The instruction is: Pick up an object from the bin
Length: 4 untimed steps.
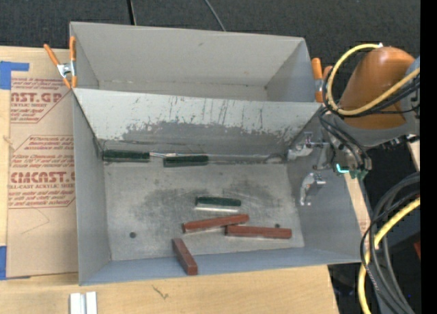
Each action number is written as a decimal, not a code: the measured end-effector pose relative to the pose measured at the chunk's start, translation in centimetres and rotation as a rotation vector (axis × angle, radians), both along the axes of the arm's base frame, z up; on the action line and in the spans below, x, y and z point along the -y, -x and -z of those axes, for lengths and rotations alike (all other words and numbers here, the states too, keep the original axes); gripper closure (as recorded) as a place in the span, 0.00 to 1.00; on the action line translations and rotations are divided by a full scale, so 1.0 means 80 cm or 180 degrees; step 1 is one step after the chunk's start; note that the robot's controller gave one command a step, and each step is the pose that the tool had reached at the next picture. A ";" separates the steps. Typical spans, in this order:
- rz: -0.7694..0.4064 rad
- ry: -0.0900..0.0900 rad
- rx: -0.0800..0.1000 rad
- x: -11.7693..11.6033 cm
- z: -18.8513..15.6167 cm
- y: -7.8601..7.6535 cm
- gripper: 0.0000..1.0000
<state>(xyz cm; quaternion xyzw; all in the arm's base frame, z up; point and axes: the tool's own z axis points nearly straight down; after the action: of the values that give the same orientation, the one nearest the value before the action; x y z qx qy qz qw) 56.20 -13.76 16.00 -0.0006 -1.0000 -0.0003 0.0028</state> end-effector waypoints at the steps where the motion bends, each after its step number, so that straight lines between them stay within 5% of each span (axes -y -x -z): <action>1: -0.0004 0.0004 0.0023 0.000 -0.005 -0.003 0.00; 2: -0.0083 0.0006 0.0033 -0.027 0.062 0.066 0.00; 3: -0.0418 0.0009 0.0048 0.010 0.107 0.094 1.00; 4: -0.0415 0.0011 0.0062 0.010 0.109 0.093 0.00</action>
Offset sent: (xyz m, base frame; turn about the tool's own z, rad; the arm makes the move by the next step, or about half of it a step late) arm -0.0677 0.0272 -0.0644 -0.0345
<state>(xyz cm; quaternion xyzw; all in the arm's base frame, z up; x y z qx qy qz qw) 48.72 -14.55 7.26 0.0646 -0.9979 0.0015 -0.0070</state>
